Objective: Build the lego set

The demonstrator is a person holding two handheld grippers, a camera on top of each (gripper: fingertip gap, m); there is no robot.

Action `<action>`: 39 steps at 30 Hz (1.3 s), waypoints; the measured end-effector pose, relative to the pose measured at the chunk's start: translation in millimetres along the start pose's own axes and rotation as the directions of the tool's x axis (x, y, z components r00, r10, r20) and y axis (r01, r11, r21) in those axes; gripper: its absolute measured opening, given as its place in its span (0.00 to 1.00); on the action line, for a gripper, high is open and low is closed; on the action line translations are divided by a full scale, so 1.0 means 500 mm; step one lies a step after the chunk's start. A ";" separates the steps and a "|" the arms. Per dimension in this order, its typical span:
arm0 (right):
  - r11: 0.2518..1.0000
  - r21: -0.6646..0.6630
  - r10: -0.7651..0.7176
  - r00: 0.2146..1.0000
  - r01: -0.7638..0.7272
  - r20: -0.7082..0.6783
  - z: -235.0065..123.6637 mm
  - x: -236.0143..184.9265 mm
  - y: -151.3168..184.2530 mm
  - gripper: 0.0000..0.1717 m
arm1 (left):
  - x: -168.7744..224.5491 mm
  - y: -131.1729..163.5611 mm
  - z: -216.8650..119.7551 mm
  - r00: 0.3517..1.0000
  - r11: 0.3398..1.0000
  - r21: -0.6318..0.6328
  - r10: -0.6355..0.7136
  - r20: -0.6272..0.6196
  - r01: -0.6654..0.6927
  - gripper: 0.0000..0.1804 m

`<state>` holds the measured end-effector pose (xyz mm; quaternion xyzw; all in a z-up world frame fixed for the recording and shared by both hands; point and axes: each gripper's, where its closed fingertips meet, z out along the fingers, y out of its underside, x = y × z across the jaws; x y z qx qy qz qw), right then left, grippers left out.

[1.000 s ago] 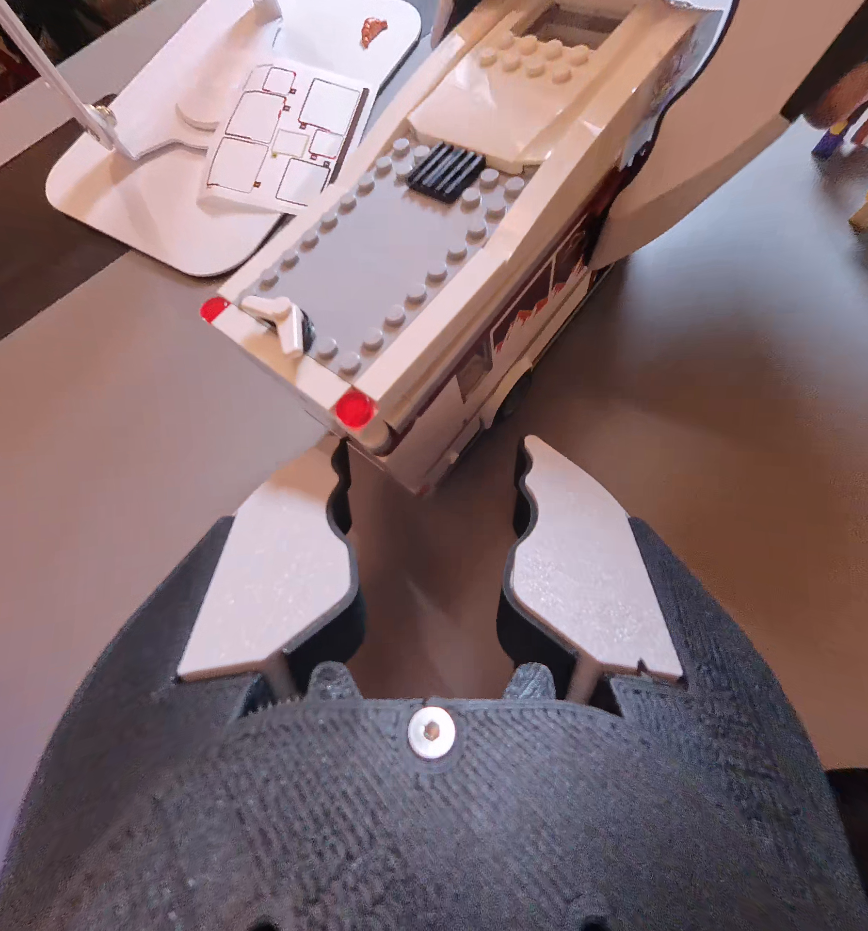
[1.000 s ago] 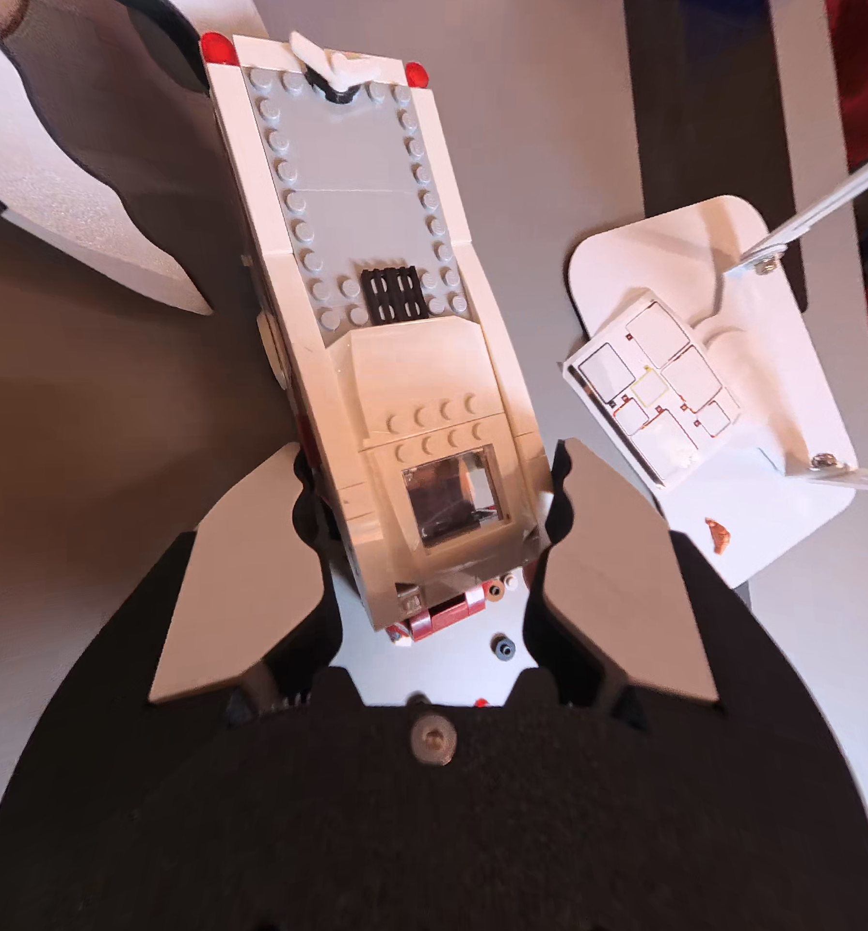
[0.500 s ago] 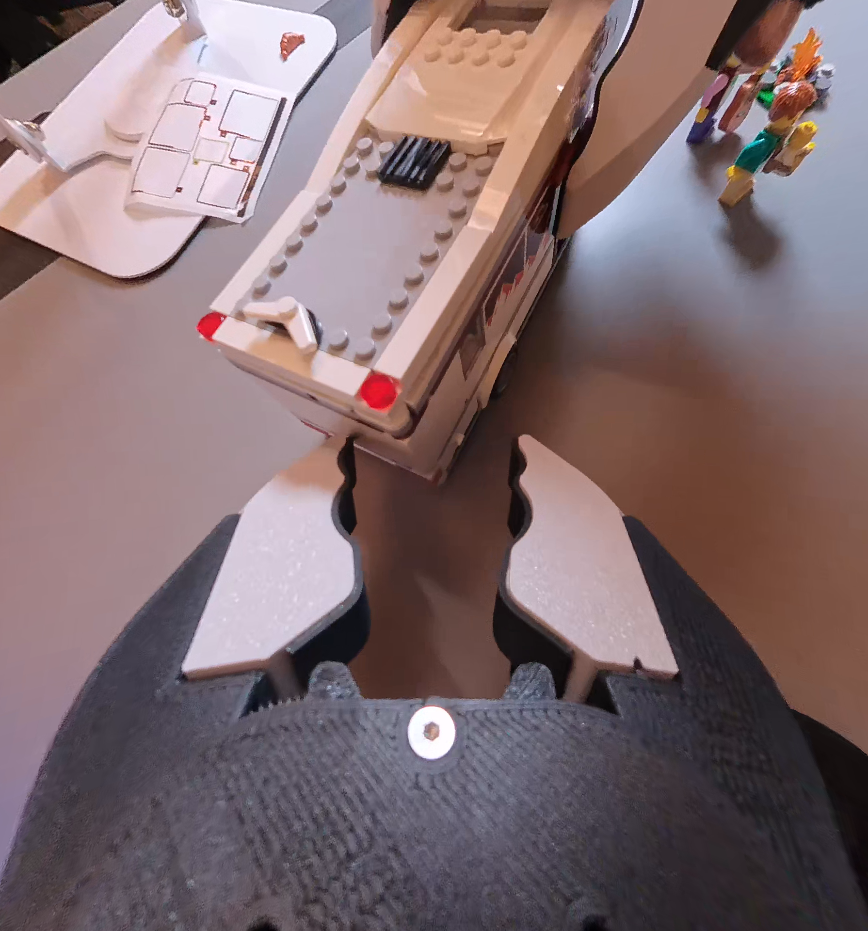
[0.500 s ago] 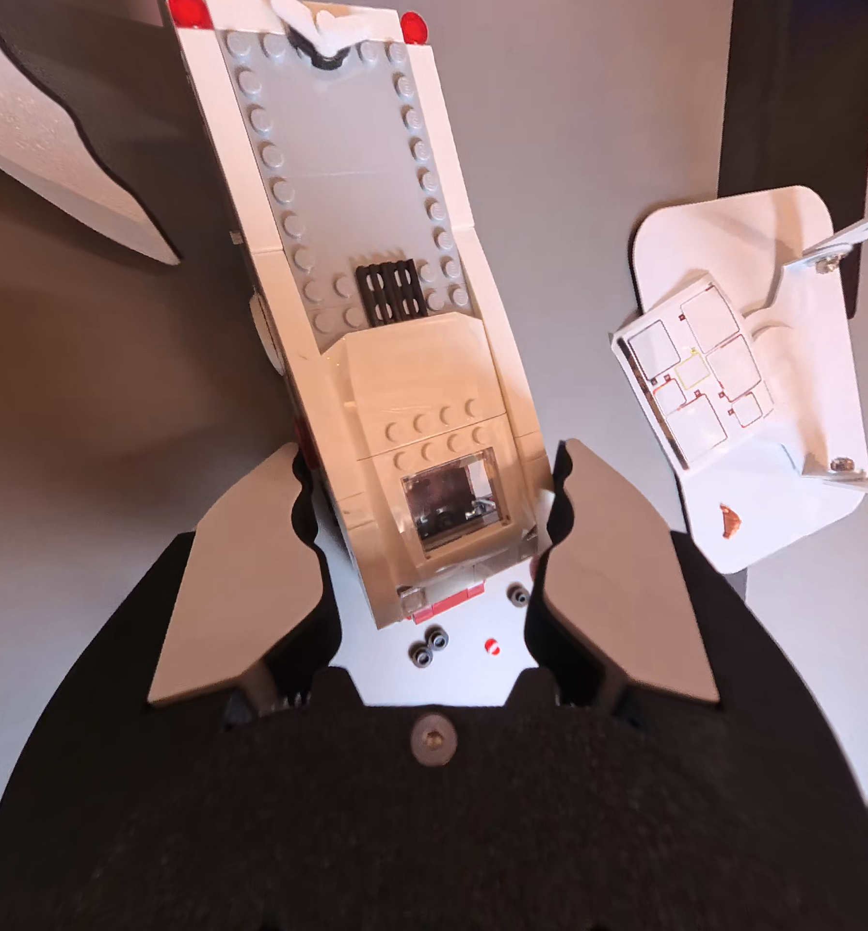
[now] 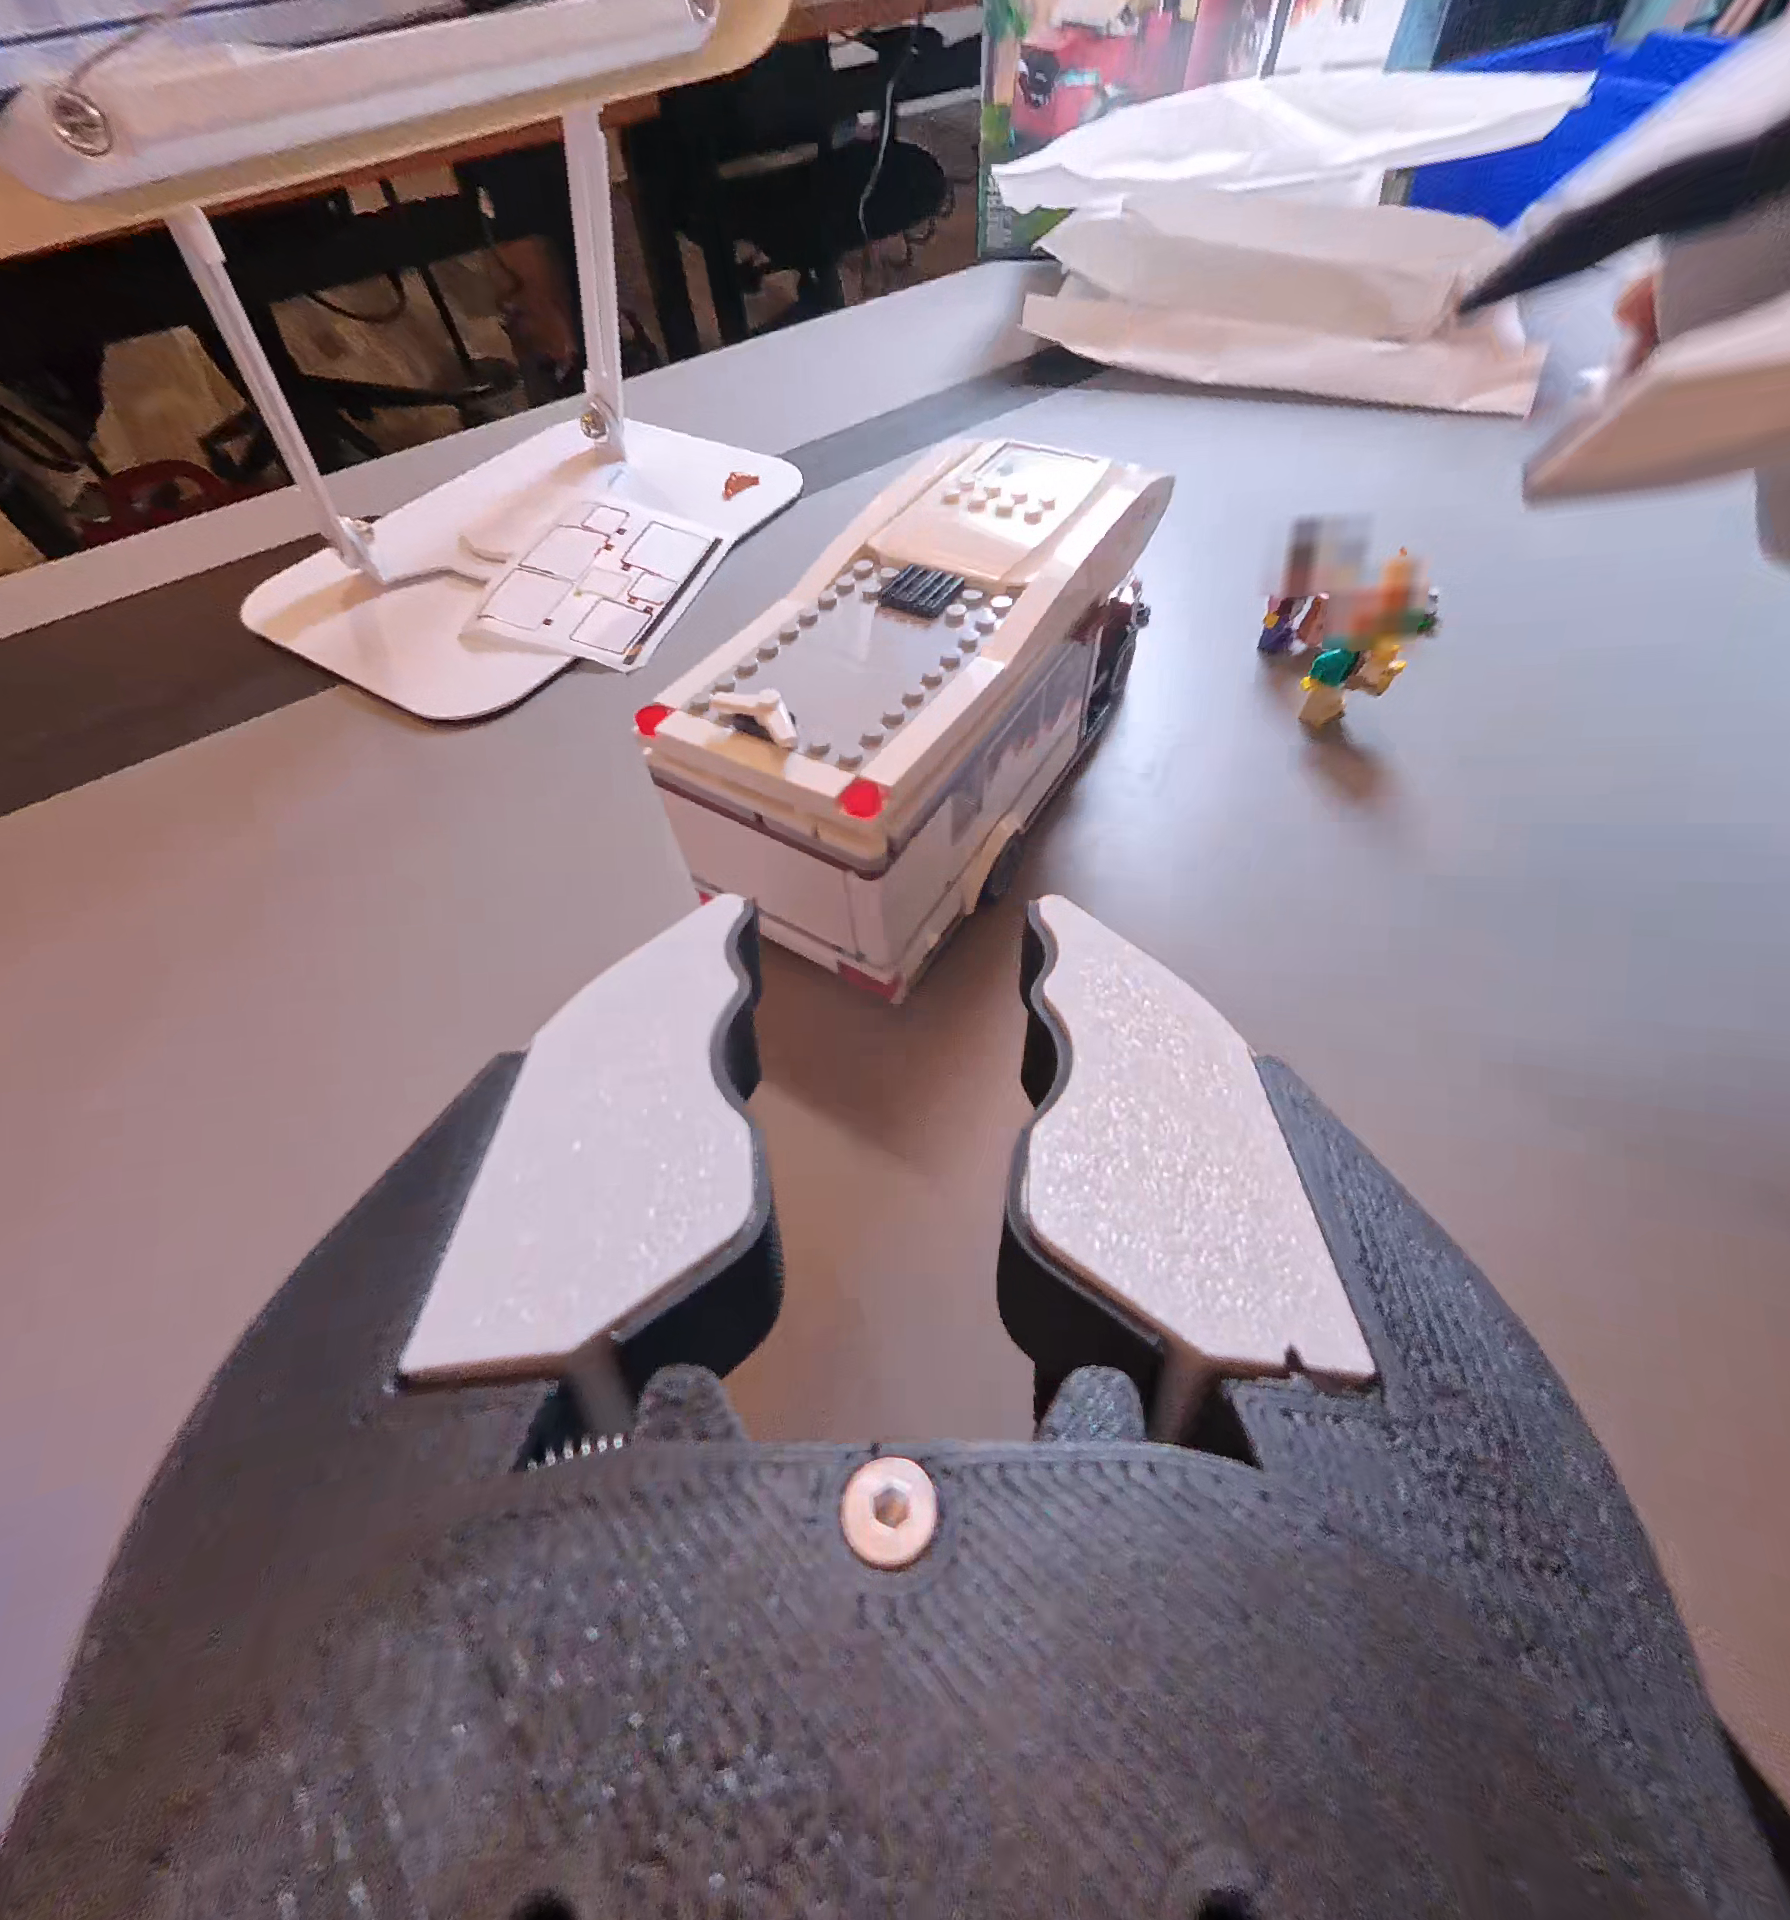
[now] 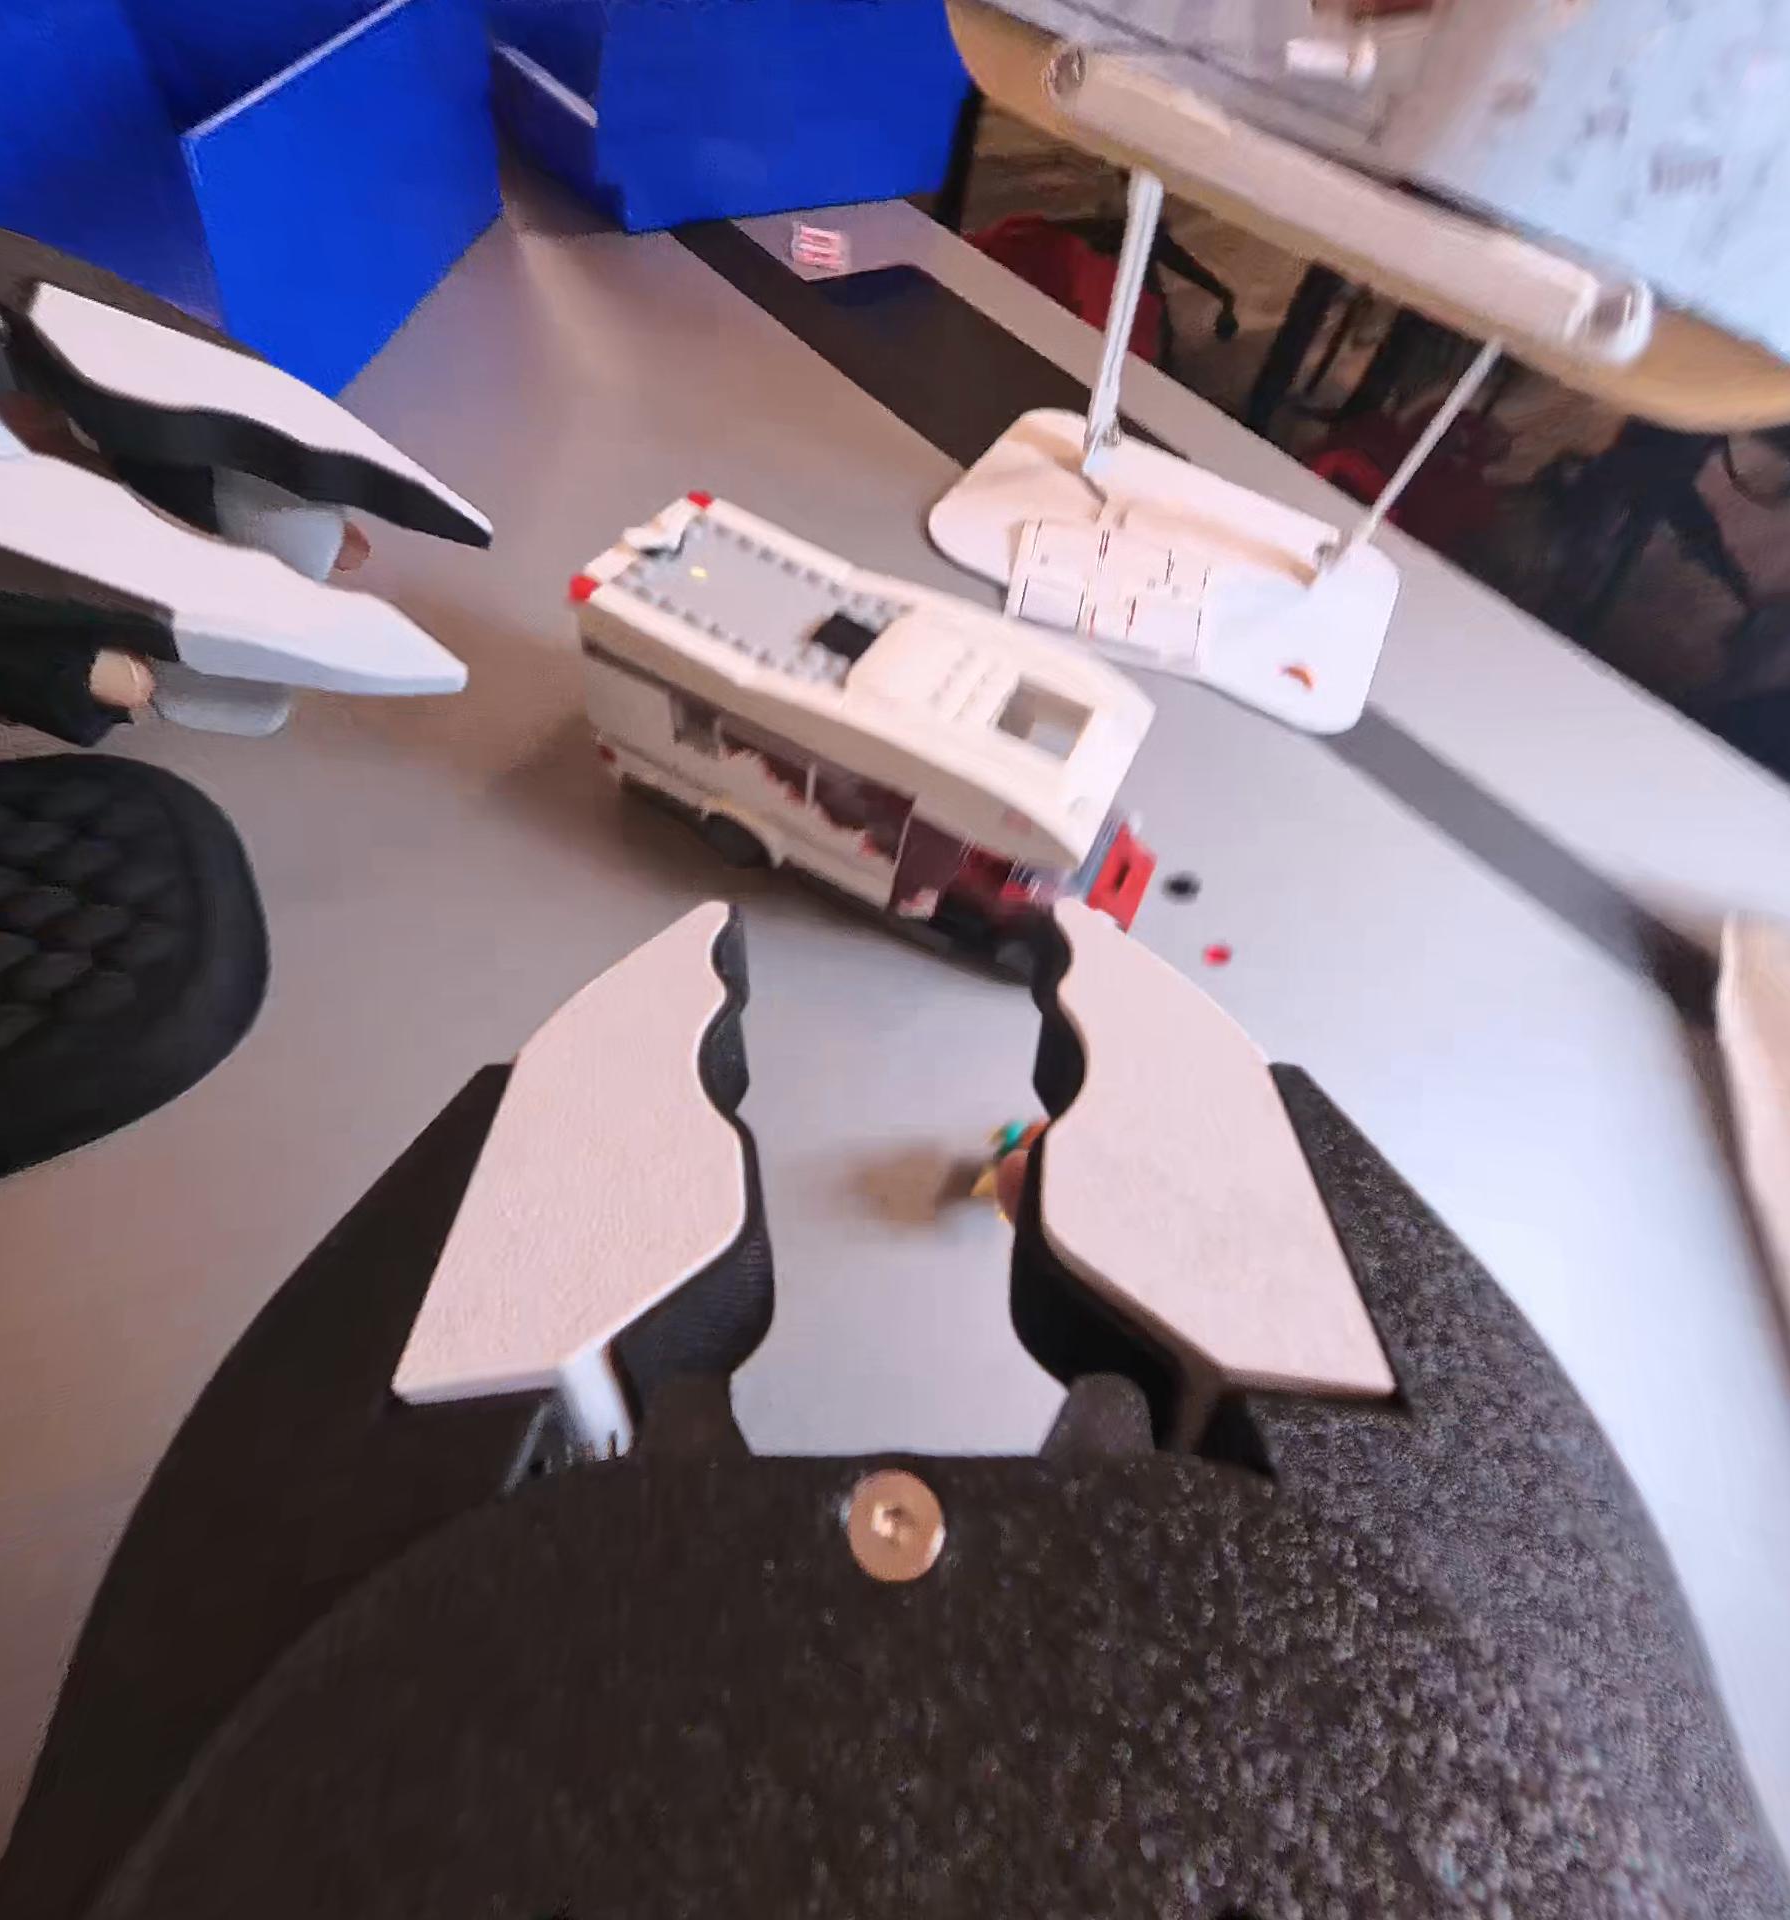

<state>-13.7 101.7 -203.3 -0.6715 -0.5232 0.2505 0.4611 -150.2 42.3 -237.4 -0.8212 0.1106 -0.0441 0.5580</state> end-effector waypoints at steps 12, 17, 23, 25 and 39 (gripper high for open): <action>0.991 -0.045 0.112 0.975 -0.123 -0.193 -0.017 -0.076 0.118 0.20 | 0.104 0.042 -0.055 0.979 0.987 -0.039 -0.147 0.144 0.154 0.25; 0.988 -0.049 0.134 0.965 -0.149 -0.224 -0.011 -0.066 0.127 0.24 | 0.093 0.084 -0.031 0.967 0.980 -0.136 -0.108 0.231 0.142 0.32; 0.985 -0.060 0.145 0.962 -0.162 -0.232 -0.008 -0.062 0.133 0.25 | 0.086 0.111 -0.018 0.959 0.966 -0.223 -0.065 0.277 0.130 0.34; 0.983 -0.070 0.151 0.961 -0.171 -0.233 -0.007 -0.060 0.137 0.27 | 0.086 0.112 -0.017 0.958 0.965 -0.227 -0.067 0.278 0.134 0.34; 0.978 -0.120 0.114 0.924 -0.168 -0.365 -0.063 0.033 0.170 0.30 | 0.093 0.107 -0.019 0.967 0.969 -0.202 -0.089 0.239 0.139 0.34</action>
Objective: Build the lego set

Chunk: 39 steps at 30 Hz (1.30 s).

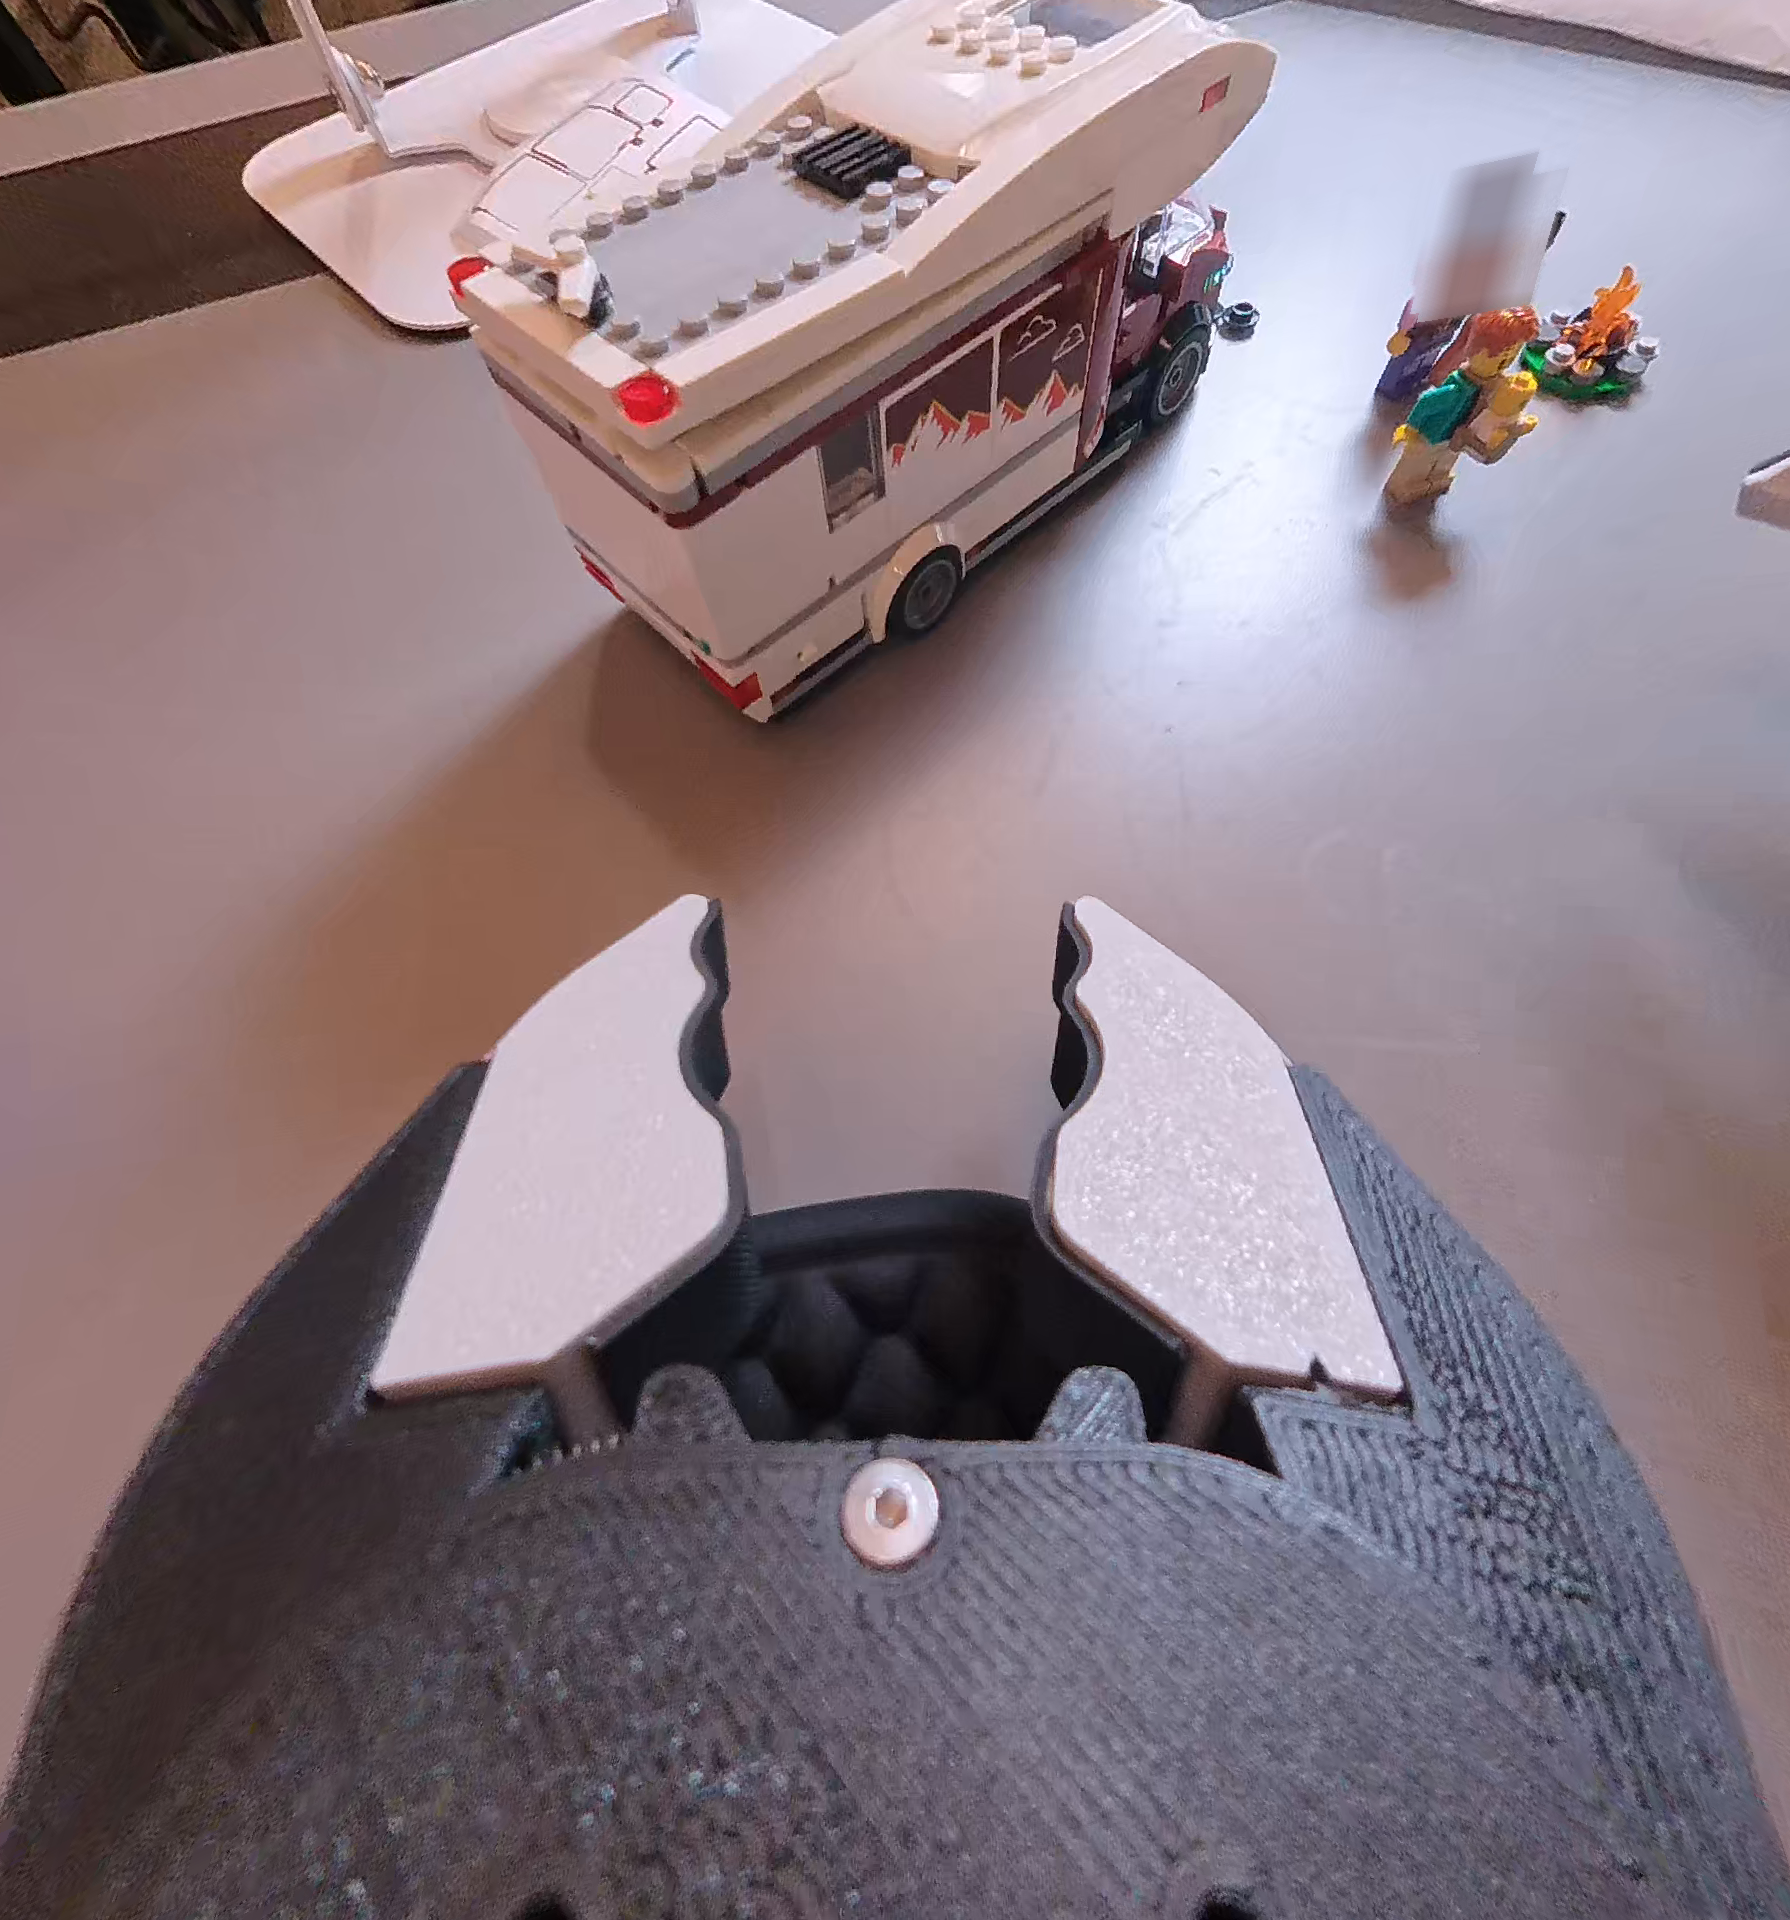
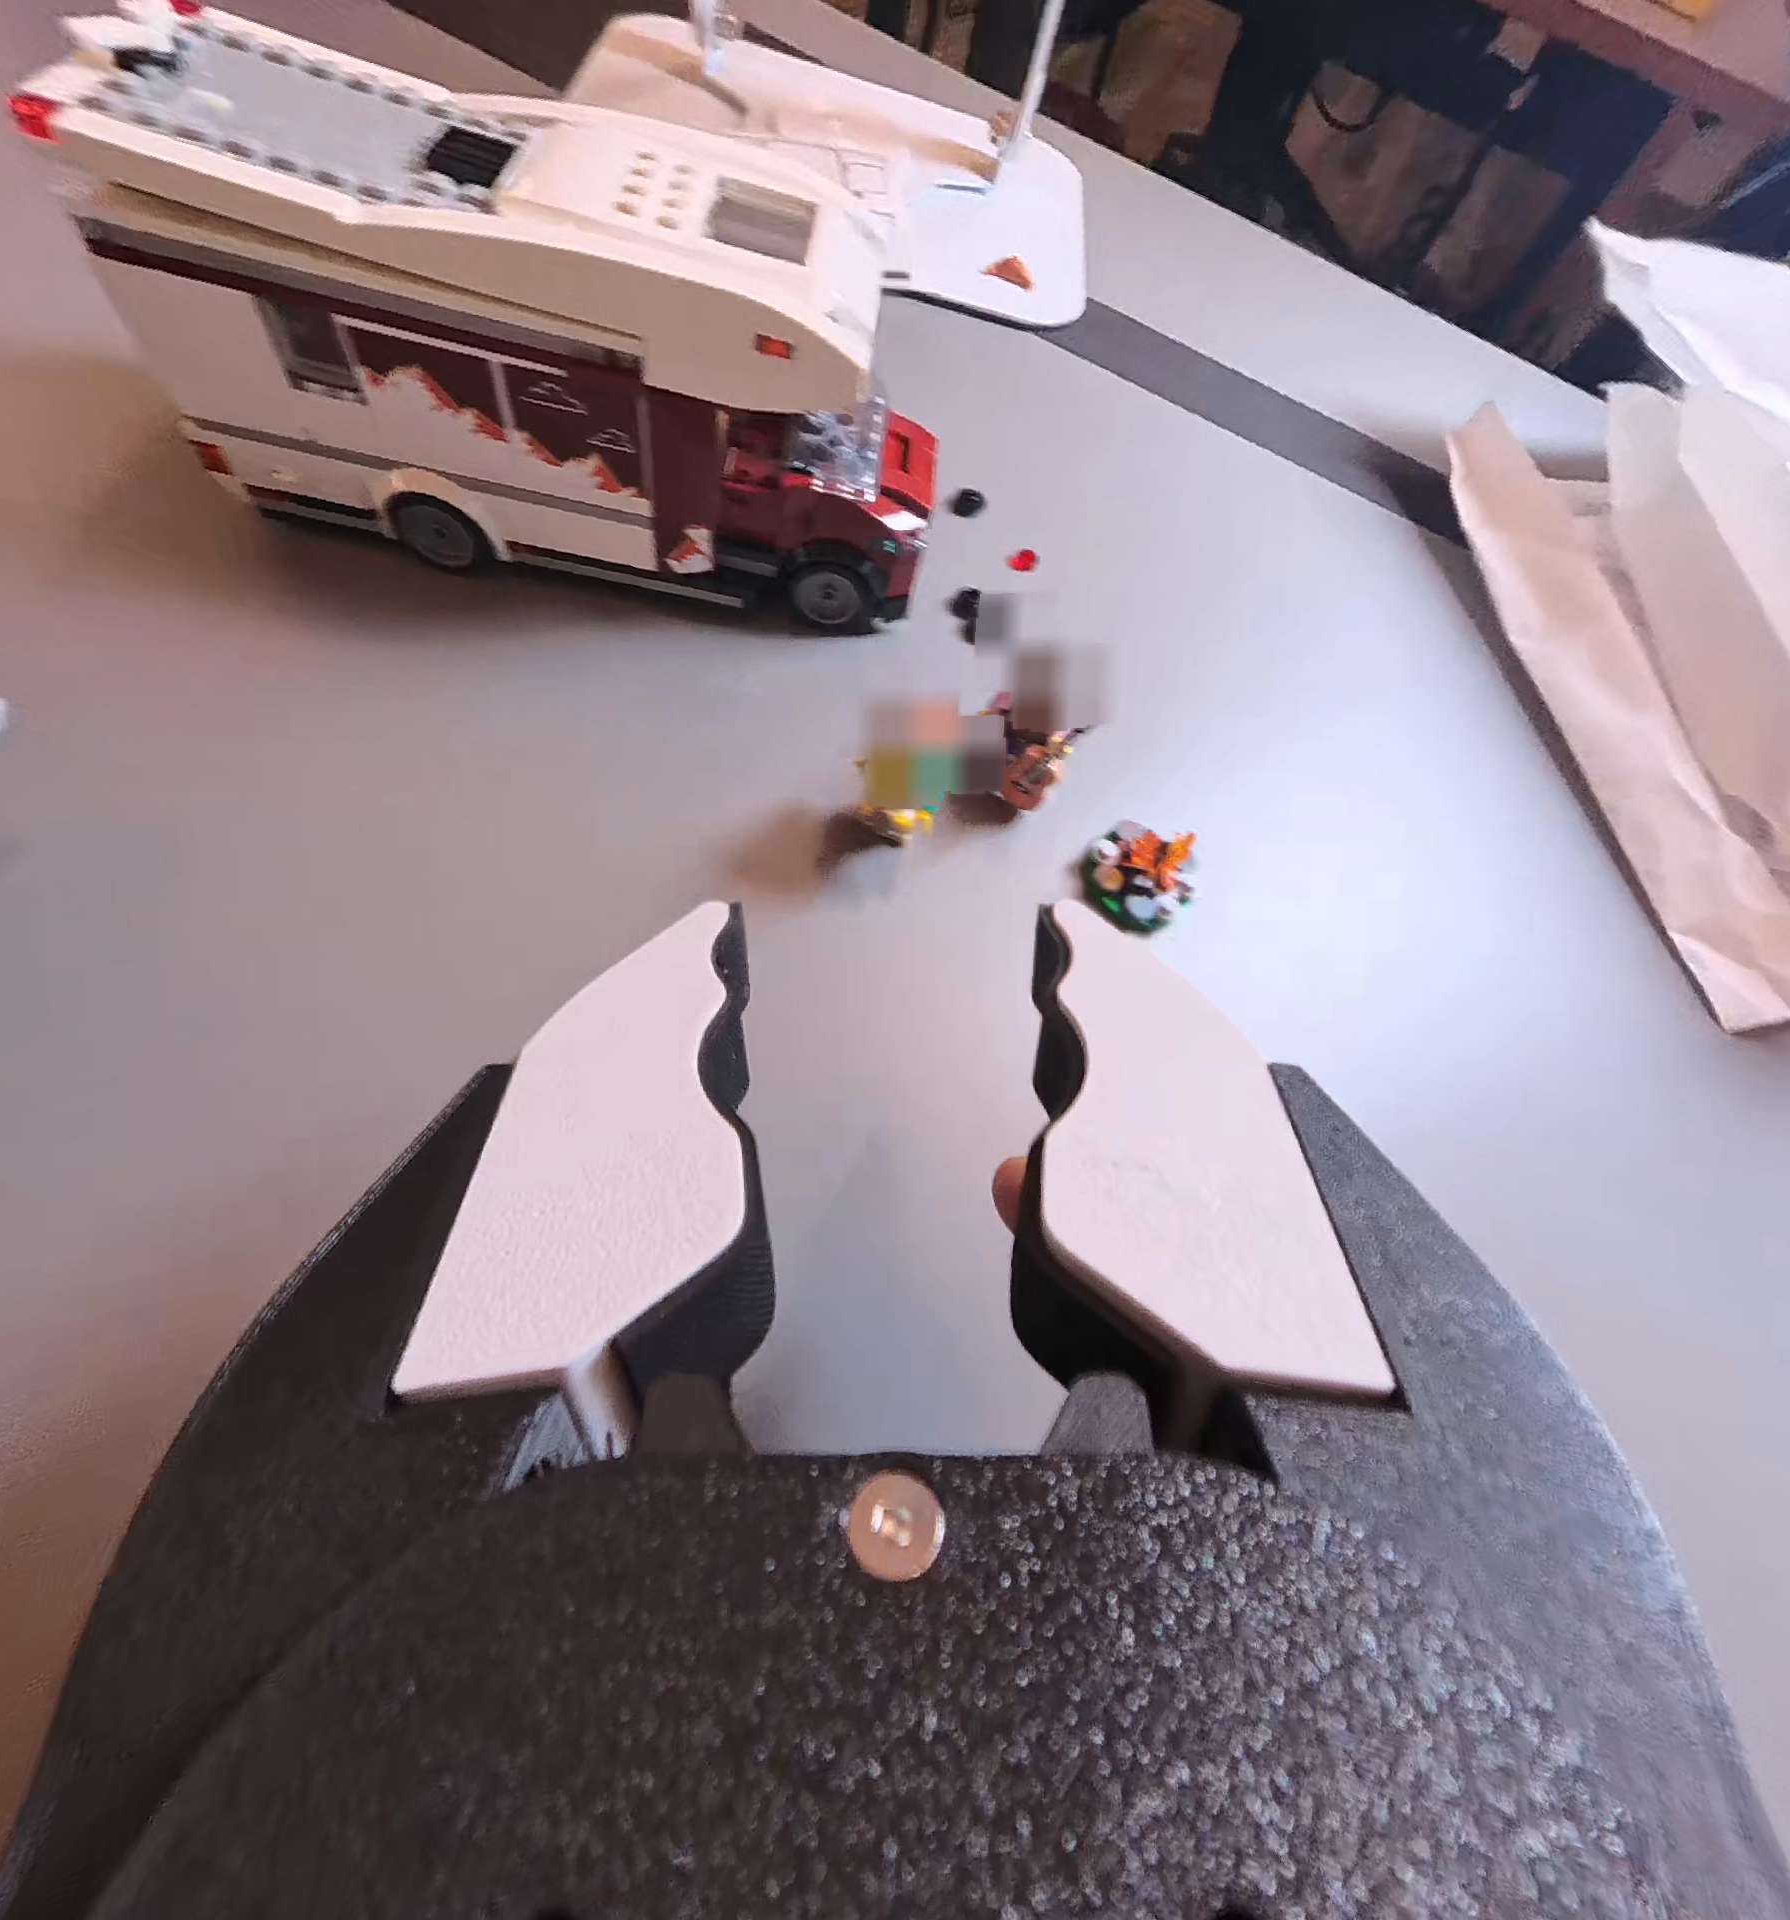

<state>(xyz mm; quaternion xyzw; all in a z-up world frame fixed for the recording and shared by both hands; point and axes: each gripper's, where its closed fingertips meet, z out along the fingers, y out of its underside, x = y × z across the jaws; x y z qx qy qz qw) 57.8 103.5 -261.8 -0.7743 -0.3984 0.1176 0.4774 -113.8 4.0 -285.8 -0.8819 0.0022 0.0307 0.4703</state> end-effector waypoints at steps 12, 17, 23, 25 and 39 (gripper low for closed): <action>0.999 -0.032 0.015 0.999 -0.016 -0.038 -0.003 0.042 0.030 0.32 | 0.002 -0.001 -0.002 1.000 1.000 0.007 0.008 0.001 -0.008 0.34; 0.999 -0.032 0.017 0.999 -0.019 -0.037 -0.002 0.042 0.031 0.32 | 0.003 -0.001 -0.002 1.000 1.000 0.009 0.011 -0.004 -0.011 0.34; 0.999 -0.037 0.012 0.999 -0.013 -0.038 -0.001 0.041 0.033 0.32 | 0.003 -0.001 -0.002 1.000 1.000 0.010 0.011 -0.006 -0.011 0.34; 0.999 -0.037 0.008 0.999 -0.010 -0.040 -0.001 0.041 0.033 0.32 | 0.004 -0.001 -0.002 1.000 1.000 0.011 0.011 -0.006 -0.011 0.34; 0.993 0.103 -0.053 0.999 0.053 0.001 -0.003 -0.028 -0.066 0.33 | -0.014 -0.039 -0.020 0.999 0.993 0.115 -0.040 0.009 0.039 0.34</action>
